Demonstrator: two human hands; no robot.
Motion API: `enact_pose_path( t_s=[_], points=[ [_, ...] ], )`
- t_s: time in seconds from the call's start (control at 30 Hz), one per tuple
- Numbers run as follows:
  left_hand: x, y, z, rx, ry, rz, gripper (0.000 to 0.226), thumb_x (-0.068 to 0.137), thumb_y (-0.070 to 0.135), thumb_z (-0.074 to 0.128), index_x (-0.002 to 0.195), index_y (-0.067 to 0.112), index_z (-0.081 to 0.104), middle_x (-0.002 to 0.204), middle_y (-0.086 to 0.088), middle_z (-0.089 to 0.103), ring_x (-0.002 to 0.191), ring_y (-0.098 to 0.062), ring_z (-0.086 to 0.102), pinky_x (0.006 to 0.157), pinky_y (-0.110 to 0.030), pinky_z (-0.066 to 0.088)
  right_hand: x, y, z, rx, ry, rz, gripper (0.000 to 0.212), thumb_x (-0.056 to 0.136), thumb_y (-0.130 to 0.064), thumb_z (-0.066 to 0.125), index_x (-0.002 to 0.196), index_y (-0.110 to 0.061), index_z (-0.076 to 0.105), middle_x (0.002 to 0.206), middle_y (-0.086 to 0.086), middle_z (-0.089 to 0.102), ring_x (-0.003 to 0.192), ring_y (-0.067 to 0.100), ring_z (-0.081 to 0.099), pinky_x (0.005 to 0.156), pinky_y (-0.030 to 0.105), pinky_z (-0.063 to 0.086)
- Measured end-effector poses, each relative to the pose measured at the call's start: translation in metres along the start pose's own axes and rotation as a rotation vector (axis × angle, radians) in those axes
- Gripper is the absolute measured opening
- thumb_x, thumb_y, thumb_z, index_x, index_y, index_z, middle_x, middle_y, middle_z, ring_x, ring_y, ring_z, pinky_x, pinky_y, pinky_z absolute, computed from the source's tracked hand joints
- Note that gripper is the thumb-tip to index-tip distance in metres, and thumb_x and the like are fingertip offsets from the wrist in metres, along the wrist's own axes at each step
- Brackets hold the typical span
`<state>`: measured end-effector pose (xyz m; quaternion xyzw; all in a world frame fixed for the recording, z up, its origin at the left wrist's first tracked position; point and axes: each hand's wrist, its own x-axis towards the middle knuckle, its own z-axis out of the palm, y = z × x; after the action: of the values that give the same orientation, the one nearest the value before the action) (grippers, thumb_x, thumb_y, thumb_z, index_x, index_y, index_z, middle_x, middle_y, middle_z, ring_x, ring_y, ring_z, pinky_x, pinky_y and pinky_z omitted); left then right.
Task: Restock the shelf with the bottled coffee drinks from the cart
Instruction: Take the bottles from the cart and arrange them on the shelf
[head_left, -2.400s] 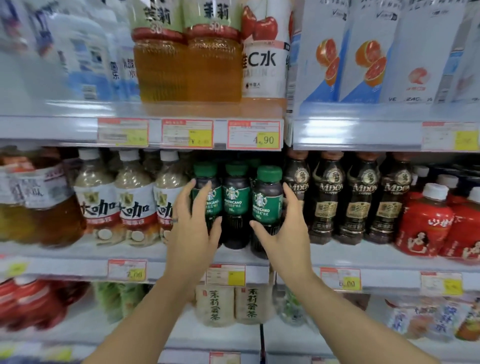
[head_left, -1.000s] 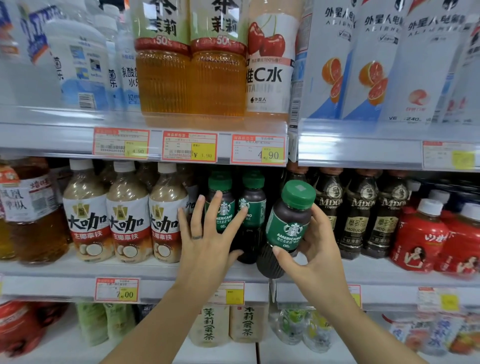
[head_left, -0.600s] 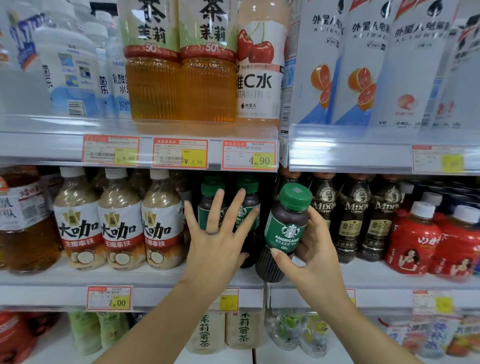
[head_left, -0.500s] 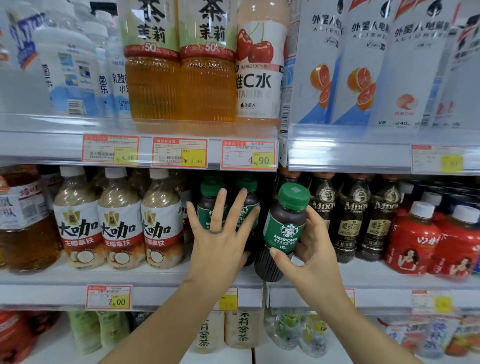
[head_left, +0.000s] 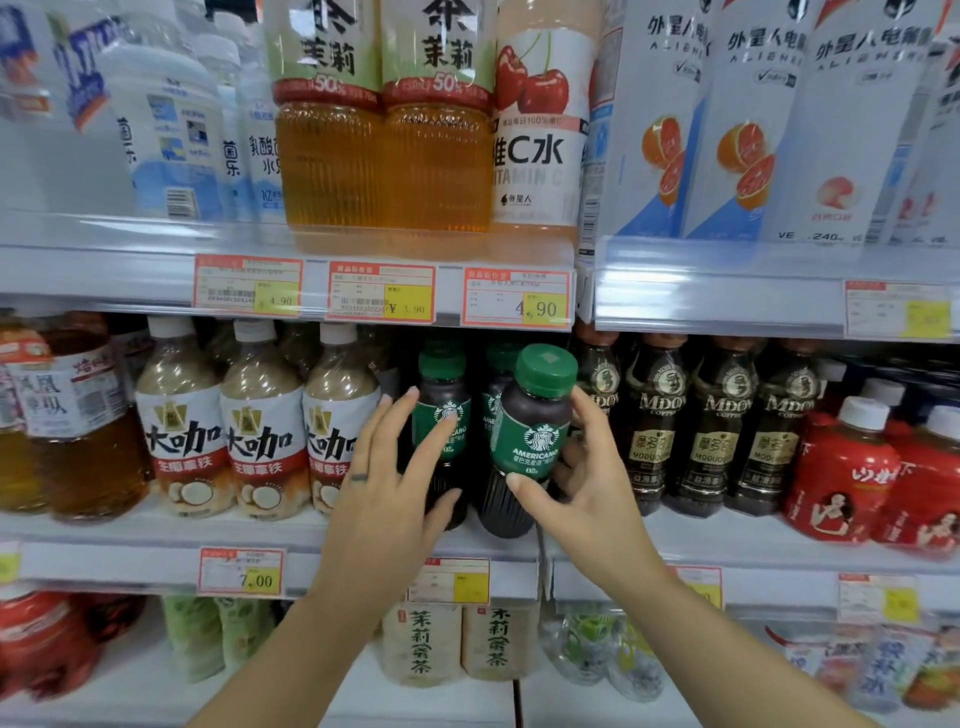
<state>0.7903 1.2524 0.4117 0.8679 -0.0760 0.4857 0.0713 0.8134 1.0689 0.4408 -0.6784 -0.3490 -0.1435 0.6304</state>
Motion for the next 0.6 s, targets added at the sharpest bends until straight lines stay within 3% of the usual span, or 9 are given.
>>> enact_pose_path(
  t_s=[0.13, 0.33, 0.47, 0.6],
  points=[
    [-0.004, -0.004, 0.000, -0.133, -0.083, -0.061, 0.070, 0.078, 0.028, 0.069, 0.139, 0.024, 0.035, 0.152, -0.007, 0.018, 0.128, -0.032, 0.045, 0.067, -0.029, 0.056, 0.007, 0.005, 0.006, 0.016, 0.012, 0.058, 0.074, 0.084, 0.004, 0.063, 0.124, -0.049, 0.032, 0.123, -0.027, 0.051, 0.115, -0.007, 0.052, 0.088, 0.011, 0.046],
    [-0.001, 0.004, 0.009, -0.249, -0.082, -0.122, 0.082, 0.079, 0.016, 0.073, 0.143, 0.031, 0.024, 0.154, -0.003, 0.011, 0.126, -0.028, 0.049, 0.075, -0.029, 0.054, 0.010, 0.014, 0.006, -0.030, 0.017, 0.086, 0.070, 0.086, -0.006, 0.064, 0.141, -0.034, 0.030, 0.134, -0.022, 0.046, 0.125, -0.007, 0.042, 0.099, 0.012, 0.041],
    [0.001, 0.009, 0.013, -0.348, -0.052, -0.186, 0.094, 0.082, 0.015, 0.070, 0.144, 0.045, 0.006, 0.152, 0.009, 0.007, 0.122, -0.021, 0.049, 0.069, -0.018, 0.050, 0.011, 0.016, 0.013, -0.021, 0.042, 0.065, 0.069, 0.087, -0.002, 0.062, 0.138, -0.036, 0.030, 0.135, -0.021, 0.046, 0.125, -0.005, 0.043, 0.101, 0.016, 0.041],
    [-0.001, 0.008, 0.016, -0.396, -0.036, -0.203, 0.099, 0.085, 0.018, 0.067, 0.139, 0.056, -0.007, 0.149, 0.021, 0.003, 0.131, -0.020, 0.040, 0.081, -0.017, 0.041, 0.013, 0.020, 0.017, -0.032, 0.040, 0.067, 0.069, 0.088, -0.004, 0.061, 0.143, -0.030, 0.028, 0.140, -0.015, 0.044, 0.128, -0.003, 0.041, 0.104, 0.020, 0.040]
  ],
)
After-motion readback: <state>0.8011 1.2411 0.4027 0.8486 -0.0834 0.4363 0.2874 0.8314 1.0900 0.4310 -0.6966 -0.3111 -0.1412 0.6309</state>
